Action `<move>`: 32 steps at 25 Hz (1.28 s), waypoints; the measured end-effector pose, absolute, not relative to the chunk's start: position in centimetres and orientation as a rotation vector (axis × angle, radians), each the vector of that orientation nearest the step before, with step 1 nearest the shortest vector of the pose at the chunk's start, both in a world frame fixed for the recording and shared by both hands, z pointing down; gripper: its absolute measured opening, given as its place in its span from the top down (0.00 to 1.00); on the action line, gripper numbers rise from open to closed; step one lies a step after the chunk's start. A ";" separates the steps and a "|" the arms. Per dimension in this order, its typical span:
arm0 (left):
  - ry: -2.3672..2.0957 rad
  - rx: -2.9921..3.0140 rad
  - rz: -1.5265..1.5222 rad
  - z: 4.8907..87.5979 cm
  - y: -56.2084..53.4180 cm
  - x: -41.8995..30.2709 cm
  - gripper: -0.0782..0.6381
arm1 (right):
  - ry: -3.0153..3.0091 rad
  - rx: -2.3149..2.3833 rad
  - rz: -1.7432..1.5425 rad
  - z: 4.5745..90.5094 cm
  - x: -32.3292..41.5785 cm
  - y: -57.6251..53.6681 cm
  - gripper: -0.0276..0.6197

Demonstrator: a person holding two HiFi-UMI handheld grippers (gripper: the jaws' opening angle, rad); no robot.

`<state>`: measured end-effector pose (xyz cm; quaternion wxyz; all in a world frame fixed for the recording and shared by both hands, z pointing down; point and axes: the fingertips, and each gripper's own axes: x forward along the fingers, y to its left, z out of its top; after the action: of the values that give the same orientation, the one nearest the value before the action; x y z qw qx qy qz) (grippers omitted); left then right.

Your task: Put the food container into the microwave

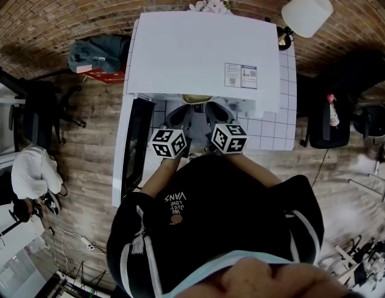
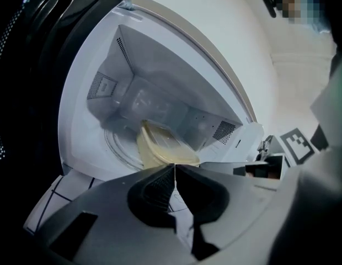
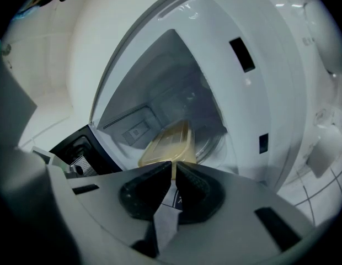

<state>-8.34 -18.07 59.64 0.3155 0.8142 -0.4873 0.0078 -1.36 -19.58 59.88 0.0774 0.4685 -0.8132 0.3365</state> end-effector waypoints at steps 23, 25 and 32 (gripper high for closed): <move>-1.284 2.123 0.004 60.2 -20.3 -8.3 0.87 | -2.430 1.400 1.016 60.2 -1.4 -21.3 0.92; -1.276 2.127 -0.003 60.0 -20.2 -8.3 0.87 | -2.431 1.401 1.020 60.2 -1.4 -21.2 0.92; -1.264 2.139 -0.020 59.4 -19.4 -8.3 0.87 | -2.438 1.407 1.032 59.7 -1.4 -20.8 0.92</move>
<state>-8.29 -19.42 59.39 0.3225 0.8148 -0.4817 -0.0077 -1.41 -20.78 59.73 0.0719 0.4682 -0.8110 0.3433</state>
